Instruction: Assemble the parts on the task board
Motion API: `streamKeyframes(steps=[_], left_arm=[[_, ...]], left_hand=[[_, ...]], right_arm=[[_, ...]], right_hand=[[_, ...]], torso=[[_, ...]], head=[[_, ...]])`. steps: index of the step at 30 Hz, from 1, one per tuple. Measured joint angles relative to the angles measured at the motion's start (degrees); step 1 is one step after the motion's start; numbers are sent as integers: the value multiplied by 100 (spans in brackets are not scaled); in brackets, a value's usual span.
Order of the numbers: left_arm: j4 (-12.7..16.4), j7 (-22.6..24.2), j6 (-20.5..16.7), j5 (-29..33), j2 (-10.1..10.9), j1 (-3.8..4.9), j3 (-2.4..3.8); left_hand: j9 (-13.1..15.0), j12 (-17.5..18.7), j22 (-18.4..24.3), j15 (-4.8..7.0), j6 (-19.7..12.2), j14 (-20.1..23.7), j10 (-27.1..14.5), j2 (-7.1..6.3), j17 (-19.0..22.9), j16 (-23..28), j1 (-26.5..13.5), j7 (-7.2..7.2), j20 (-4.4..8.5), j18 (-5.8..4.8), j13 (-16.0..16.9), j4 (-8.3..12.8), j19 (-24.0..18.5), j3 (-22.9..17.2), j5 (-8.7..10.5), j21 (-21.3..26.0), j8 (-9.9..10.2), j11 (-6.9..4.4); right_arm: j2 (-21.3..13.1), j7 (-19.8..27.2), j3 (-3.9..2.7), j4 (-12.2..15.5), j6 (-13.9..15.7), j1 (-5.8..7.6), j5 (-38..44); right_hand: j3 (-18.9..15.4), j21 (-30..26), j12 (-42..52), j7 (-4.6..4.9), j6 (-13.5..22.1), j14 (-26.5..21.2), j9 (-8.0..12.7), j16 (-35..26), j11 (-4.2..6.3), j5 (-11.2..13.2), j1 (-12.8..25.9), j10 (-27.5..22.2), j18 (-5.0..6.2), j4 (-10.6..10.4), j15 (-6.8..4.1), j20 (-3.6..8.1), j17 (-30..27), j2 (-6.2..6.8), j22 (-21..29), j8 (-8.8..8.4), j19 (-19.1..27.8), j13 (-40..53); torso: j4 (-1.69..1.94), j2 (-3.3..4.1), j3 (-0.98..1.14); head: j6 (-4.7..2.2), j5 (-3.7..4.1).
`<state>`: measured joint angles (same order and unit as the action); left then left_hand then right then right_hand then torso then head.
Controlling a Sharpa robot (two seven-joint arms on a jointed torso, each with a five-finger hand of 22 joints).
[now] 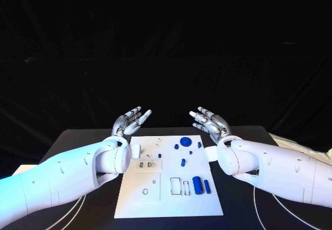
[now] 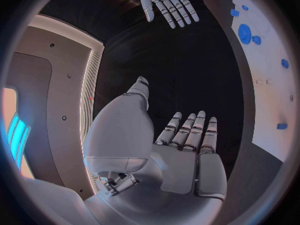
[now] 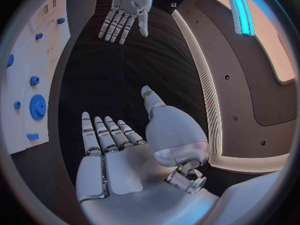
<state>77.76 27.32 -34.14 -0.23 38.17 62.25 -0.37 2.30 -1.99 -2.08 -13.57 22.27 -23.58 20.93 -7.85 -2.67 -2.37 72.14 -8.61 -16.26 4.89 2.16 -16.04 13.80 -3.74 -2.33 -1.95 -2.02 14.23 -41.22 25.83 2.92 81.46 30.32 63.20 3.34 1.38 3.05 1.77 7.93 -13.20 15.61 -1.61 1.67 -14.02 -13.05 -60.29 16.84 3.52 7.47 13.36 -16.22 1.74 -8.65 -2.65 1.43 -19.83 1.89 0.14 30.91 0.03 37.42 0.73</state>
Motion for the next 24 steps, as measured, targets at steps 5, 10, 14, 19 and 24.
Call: streamKeyframes(steps=[5,10,14,19,24], left_arm=[[-40,-34,214,-33,-19,7,-1],[-42,-52,312,-56,-19,7,-2],[-45,-49,412,-61,26,11,-9],[54,-15,568,-61,278,2,-23],[396,-7,692,-60,480,14,-21]], left_hand=[[28,-35,-50,-39,231,-324,303,107,-39,-75,160,-22,-31,90,31,-31,312,-48,-28,-95,-61,42],[66,-92,-147,-28,630,-948,793,213,-103,-207,312,-48,-34,90,62,42,944,-121,-28,-277,-128,52],[106,-170,-239,45,1092,-1524,1306,296,-162,-354,395,-92,-28,188,94,99,1611,-177,-28,-480,-223,24],[171,-335,-361,219,1933,-2327,2211,421,-245,-607,520,-209,9,316,145,275,2517,-188,-29,-789,-380,-96],[182,-417,-447,415,2523,-3063,2846,555,-326,-818,602,-326,109,407,151,470,3316,-195,-28,-1054,-454,-243]], right_arm=[[112,-168,83,-269,-755,97,246],[168,-303,123,-403,-1318,144,435],[180,-356,114,-642,-1484,172,921],[0,-399,55,-904,-1342,284,2093],[10,-474,25,-857,-1218,329,3076]], right_hand=[[118,212,112,34,-547,842,-52,132,-37,189,-474,764,140,259,8,-26,68,-104,-96,81,-741,59],[256,486,324,103,-1508,2134,-126,345,34,253,-846,2037,402,531,-101,-34,143,-139,-189,214,-1557,131],[363,659,433,192,-2298,2892,-173,472,134,273,-1037,2757,496,678,-219,-11,170,-99,-231,298,-2032,145],[513,872,442,329,-3169,3695,-197,541,270,273,-1207,3487,580,828,-388,85,181,32,-262,343,-2570,151],[767,1035,436,464,-3713,4306,-205,567,376,249,-1321,3993,579,875,-534,209,189,146,-278,343,-2985,151]], torso=[[1,-1,0],[0,-1,0],[12,24,-14],[62,144,-72],[91,249,-98]], head=[[1,0],[1,0],[-9,28],[-44,84],[-65,91]])
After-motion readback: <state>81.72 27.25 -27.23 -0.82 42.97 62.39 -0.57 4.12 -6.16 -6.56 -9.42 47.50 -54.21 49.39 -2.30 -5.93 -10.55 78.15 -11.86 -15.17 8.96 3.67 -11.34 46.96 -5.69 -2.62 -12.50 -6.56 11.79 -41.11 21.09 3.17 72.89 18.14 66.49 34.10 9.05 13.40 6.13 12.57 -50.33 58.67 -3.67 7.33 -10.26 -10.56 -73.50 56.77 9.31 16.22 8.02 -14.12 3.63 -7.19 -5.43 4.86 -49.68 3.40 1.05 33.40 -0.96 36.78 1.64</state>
